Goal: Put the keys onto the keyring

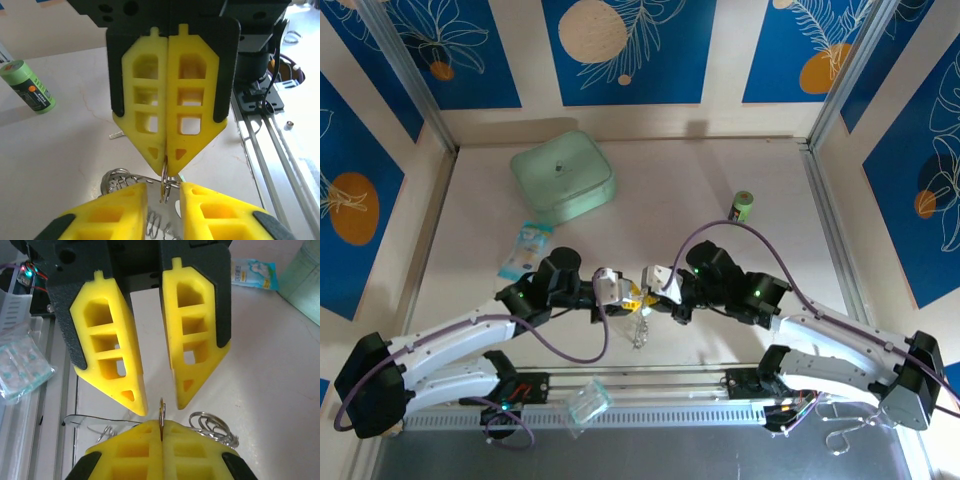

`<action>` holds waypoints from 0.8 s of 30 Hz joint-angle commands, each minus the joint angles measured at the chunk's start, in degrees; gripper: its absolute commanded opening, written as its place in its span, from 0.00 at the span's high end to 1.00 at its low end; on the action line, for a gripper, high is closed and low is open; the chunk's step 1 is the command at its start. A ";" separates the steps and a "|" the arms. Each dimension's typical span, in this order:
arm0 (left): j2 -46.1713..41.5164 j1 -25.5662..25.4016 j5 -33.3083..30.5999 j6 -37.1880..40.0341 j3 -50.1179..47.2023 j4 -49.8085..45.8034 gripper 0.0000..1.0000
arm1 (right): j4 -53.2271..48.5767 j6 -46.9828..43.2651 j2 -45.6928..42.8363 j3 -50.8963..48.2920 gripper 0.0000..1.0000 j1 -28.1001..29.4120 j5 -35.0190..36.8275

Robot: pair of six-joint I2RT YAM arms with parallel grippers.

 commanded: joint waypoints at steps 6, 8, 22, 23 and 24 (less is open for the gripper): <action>1.07 -0.43 0.52 1.45 1.75 -2.60 0.84 | -8.02 -6.74 4.51 7.52 1.00 1.43 -1.03; 1.37 -0.41 0.78 0.94 1.74 -1.85 0.85 | -7.14 -6.74 5.35 8.05 1.00 2.00 -1.66; -0.60 -0.43 2.57 -3.73 -3.44 8.16 1.00 | 12.66 8.28 -6.84 -7.64 0.72 -4.60 -9.74; -0.73 -0.43 2.85 -4.48 -3.92 9.38 1.00 | 14.26 9.74 -7.74 -9.25 0.72 -4.61 -9.37; -0.73 -0.43 3.21 -4.88 -4.25 10.21 1.00 | 15.25 10.67 -8.36 -10.29 0.71 -4.57 -9.18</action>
